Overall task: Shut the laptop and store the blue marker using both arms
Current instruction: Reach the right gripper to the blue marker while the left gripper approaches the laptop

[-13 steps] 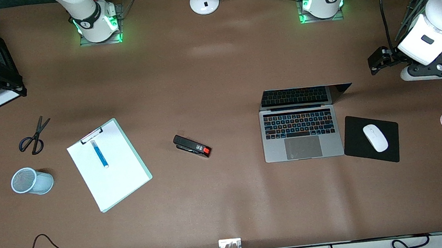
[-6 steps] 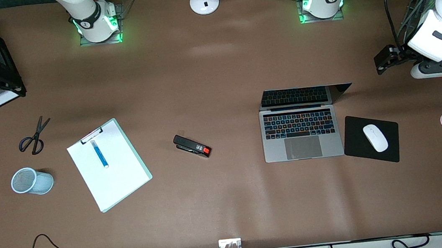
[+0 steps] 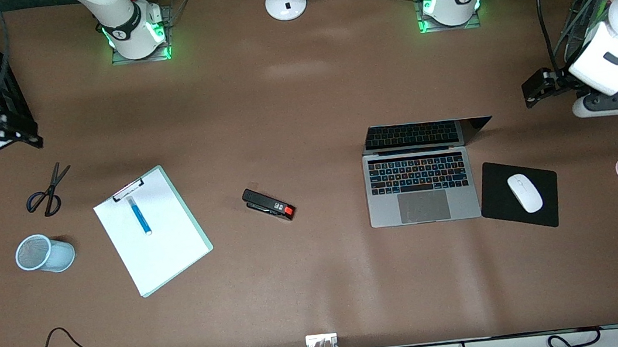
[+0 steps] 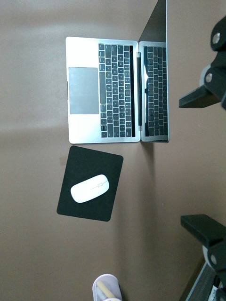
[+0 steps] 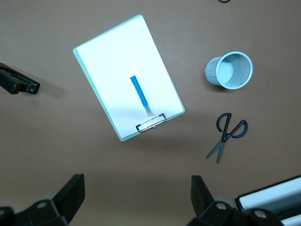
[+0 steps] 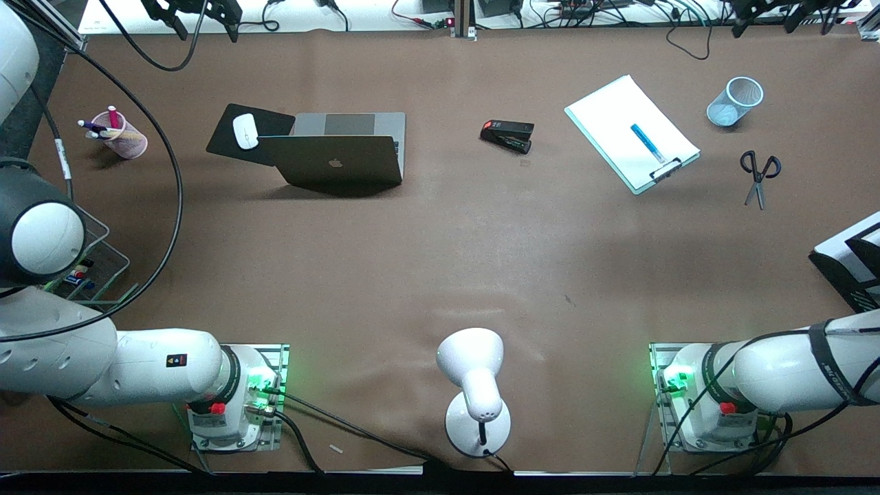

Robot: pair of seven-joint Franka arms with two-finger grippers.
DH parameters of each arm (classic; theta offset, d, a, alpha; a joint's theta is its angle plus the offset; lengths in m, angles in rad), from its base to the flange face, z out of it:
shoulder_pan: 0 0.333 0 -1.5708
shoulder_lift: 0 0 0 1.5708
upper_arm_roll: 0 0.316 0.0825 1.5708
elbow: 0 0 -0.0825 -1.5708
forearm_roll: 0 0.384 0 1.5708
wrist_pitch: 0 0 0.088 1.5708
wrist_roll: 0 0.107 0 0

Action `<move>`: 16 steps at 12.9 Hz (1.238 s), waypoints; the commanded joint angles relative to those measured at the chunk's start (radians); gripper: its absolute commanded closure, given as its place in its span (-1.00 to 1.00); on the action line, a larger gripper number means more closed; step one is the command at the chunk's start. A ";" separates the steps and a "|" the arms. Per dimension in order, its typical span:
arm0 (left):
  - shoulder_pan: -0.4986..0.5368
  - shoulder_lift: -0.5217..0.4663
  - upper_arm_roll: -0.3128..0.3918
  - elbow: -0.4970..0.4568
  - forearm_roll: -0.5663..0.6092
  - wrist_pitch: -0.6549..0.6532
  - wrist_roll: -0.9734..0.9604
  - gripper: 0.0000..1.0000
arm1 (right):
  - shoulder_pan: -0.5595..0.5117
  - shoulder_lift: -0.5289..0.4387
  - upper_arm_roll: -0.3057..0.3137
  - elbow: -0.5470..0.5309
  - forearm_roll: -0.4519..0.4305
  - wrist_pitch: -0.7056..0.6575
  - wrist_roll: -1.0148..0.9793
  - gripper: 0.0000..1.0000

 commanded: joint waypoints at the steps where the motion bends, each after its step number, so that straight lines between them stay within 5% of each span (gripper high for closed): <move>1: -0.011 0.036 -0.002 0.054 -0.010 -0.032 0.005 -1.00 | -0.006 0.073 0.004 -0.005 0.018 0.050 -0.036 -1.00; 4: -0.011 0.096 -0.005 0.094 -0.010 -0.030 0.007 -0.87 | 0.001 0.127 0.010 -0.027 0.018 0.127 -0.036 -1.00; 5: -0.011 0.107 -0.006 0.119 -0.009 -0.041 0.005 -0.22 | 0.003 0.147 0.012 -0.027 0.018 0.144 -0.038 -1.00; 7: -0.013 0.114 -0.006 0.128 -0.016 -0.055 0.004 0.76 | 0.009 0.201 0.012 -0.028 0.018 0.196 -0.088 -1.00; 8: -0.011 0.114 -0.006 0.127 -0.021 -0.055 0.005 1.00 | 0.008 0.225 0.012 -0.028 0.018 0.220 -0.131 -1.00; 13: -0.016 0.110 -0.020 0.104 -0.041 -0.209 0.025 1.00 | 0.021 0.323 0.013 -0.028 0.018 0.305 -0.252 -1.00; 16: -0.017 0.050 -0.081 -0.012 -0.107 -0.214 -0.090 1.00 | 0.046 0.374 0.013 -0.031 0.020 0.342 -0.271 -0.82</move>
